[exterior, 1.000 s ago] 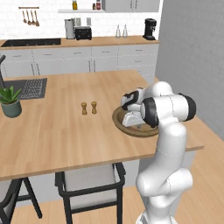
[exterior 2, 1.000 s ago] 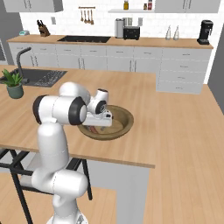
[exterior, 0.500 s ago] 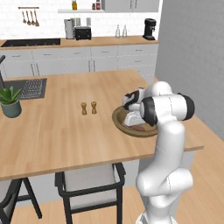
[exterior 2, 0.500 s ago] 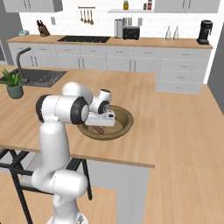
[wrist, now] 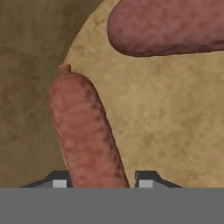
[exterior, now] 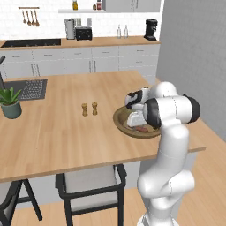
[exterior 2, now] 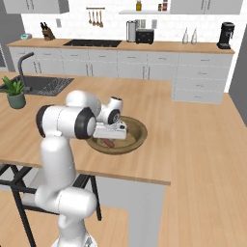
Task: Place one bun and one sausage from the bowl on each plate.
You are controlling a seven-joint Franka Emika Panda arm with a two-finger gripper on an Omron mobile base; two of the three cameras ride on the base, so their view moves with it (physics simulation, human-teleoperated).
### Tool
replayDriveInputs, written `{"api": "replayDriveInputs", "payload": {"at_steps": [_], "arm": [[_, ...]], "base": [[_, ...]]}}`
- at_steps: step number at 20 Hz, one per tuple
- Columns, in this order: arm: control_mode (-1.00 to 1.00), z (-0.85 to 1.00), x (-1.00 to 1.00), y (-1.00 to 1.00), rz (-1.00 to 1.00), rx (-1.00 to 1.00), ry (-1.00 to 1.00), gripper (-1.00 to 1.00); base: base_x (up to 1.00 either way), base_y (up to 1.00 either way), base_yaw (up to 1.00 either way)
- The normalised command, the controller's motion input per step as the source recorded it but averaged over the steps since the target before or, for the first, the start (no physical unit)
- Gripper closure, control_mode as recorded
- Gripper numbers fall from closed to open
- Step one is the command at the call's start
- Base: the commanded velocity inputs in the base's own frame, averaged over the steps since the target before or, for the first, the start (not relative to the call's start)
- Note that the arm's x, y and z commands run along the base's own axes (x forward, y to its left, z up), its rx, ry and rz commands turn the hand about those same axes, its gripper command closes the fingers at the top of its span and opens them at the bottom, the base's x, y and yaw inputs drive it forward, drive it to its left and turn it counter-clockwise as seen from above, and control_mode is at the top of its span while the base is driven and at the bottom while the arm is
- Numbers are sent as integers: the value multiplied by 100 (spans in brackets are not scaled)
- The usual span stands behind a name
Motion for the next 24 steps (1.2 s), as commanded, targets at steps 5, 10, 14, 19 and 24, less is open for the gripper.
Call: {"api": "replayDriveInputs", "payload": {"at_steps": [5,10,14,19,24], "arm": [[-100,29,-13,14,0,0,0,100],[-100,22,0,1,0,0,0,100],[-100,41,-34,0,-2,0,0,100],[-100,57,-66,-5,-17,0,0,100],[-100,47,-80,-3,-16,0,0,100]], "base": [[0,0,0],[0,0,0],[0,0,0],[0,0,0],[0,0,0]]}}
